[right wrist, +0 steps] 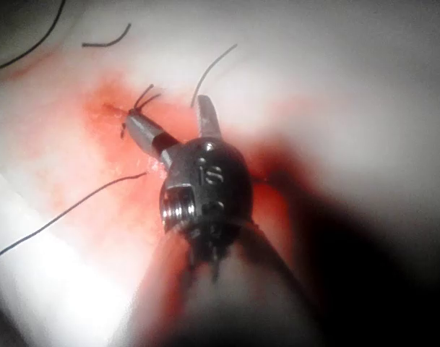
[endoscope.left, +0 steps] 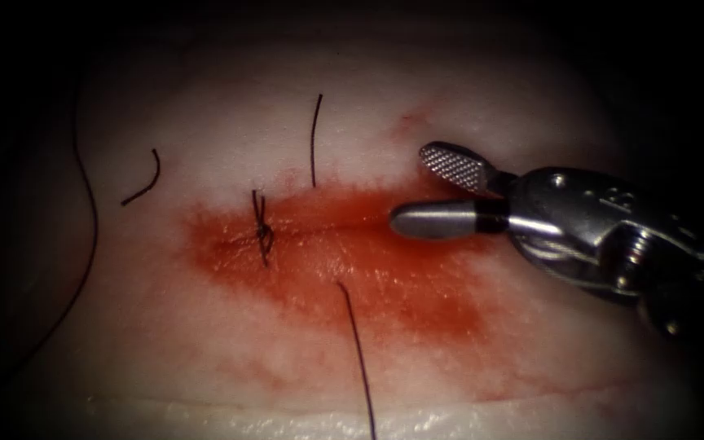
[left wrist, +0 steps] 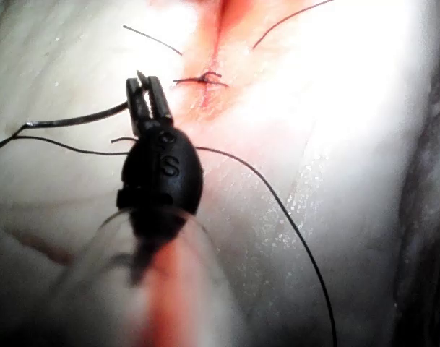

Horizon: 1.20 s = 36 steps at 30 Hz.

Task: Wound Closure
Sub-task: Pull slightly on tail with right jaws

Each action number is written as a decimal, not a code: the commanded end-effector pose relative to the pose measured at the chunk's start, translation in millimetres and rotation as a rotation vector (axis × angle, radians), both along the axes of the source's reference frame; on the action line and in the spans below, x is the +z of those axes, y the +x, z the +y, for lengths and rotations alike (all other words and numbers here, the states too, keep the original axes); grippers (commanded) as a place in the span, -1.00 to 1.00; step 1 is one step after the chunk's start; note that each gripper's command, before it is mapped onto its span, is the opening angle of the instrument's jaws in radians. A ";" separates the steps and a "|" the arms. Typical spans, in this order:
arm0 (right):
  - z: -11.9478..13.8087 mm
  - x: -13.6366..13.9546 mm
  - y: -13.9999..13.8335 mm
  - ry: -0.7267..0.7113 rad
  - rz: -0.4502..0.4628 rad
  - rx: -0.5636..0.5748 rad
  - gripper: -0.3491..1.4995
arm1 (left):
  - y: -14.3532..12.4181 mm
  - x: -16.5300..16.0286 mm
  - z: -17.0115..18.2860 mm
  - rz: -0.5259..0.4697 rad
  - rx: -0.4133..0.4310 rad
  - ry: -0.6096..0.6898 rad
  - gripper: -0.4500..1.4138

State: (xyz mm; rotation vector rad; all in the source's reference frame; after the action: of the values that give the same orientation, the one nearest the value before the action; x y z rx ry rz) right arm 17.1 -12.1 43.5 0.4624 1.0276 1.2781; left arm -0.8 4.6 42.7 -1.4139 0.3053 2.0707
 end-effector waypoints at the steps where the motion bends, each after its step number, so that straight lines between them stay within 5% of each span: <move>1: 0.5 0.6 1.6 0.035 0.027 0.015 0.52 | -0.5 0.6 0.0 -0.001 0.001 0.000 -1.00; 11: 1.9 3.3 4.1 0.143 0.012 0.041 0.47 | -0.5 0.6 -0.1 -0.004 -0.002 0.004 -1.00; 28: 3.9 12.2 6.4 0.216 -0.022 0.071 0.47 | -0.6 0.8 -0.1 -0.003 -0.001 0.009 -1.00; 32: 4.2 12.5 7.1 0.221 -0.013 0.065 0.52 | -0.6 0.9 -0.1 -0.002 0.001 0.010 -1.00; 36: 4.4 12.3 8.0 0.228 0.030 0.054 0.34 | -0.7 1.1 -0.1 0.001 0.002 0.009 -1.00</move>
State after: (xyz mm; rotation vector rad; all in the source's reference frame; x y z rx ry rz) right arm 24.3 -7.7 55.4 0.6312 0.9252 1.4496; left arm -1.0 4.5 43.3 -1.4056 0.2938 2.0740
